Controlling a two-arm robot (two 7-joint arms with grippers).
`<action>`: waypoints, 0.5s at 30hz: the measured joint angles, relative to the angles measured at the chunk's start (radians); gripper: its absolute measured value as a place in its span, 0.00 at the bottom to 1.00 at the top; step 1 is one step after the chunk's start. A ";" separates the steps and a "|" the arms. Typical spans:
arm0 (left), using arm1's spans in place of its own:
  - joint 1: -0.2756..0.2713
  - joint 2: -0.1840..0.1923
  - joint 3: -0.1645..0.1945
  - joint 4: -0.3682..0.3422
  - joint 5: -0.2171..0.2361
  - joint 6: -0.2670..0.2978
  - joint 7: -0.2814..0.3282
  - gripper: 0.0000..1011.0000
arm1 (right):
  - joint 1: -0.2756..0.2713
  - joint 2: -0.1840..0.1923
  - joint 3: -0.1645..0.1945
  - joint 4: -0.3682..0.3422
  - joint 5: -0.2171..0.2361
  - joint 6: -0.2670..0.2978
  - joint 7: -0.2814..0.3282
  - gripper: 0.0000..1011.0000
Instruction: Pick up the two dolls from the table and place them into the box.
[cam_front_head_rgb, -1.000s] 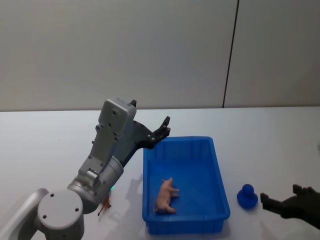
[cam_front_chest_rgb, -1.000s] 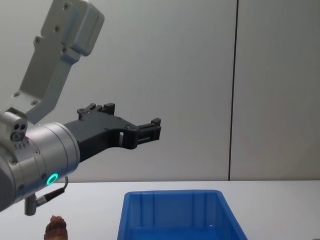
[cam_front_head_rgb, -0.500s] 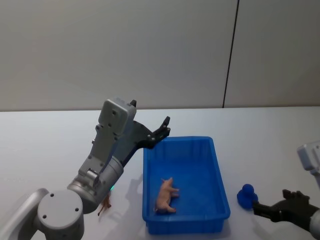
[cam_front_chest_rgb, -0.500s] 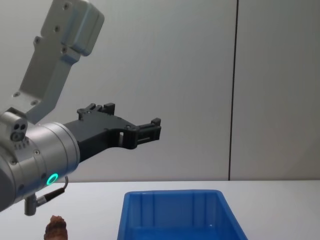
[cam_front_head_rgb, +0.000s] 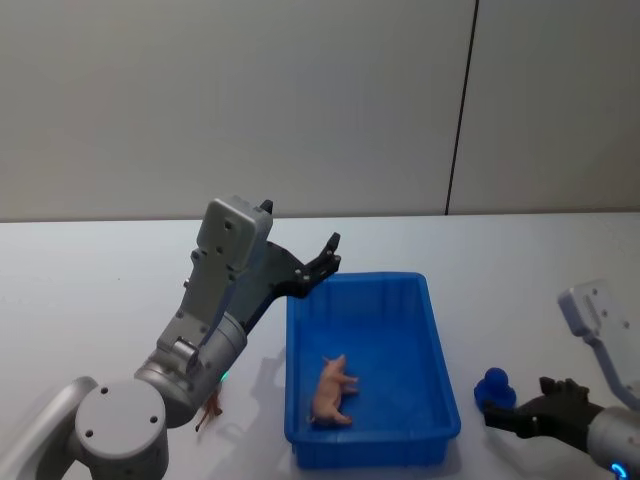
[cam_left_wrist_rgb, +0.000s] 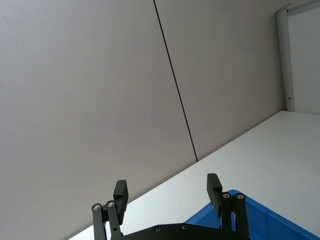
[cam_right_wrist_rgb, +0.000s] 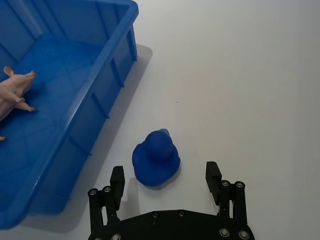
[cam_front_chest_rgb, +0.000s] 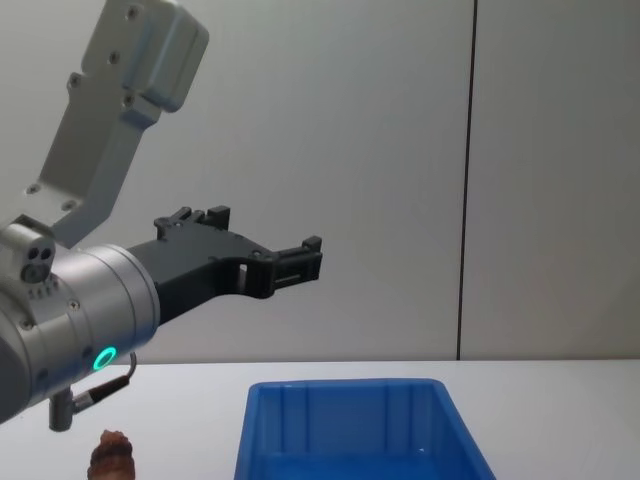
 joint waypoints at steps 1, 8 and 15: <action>0.000 0.000 0.000 0.000 0.000 0.000 0.000 0.99 | 0.005 -0.003 -0.002 0.007 -0.002 0.000 0.001 0.99; 0.000 0.000 0.000 0.000 0.000 0.000 0.000 0.99 | 0.048 -0.031 -0.018 0.068 -0.026 -0.002 0.018 0.99; 0.000 0.000 0.000 0.000 0.000 0.000 0.000 0.99 | 0.081 -0.050 -0.028 0.112 -0.046 -0.007 0.034 0.99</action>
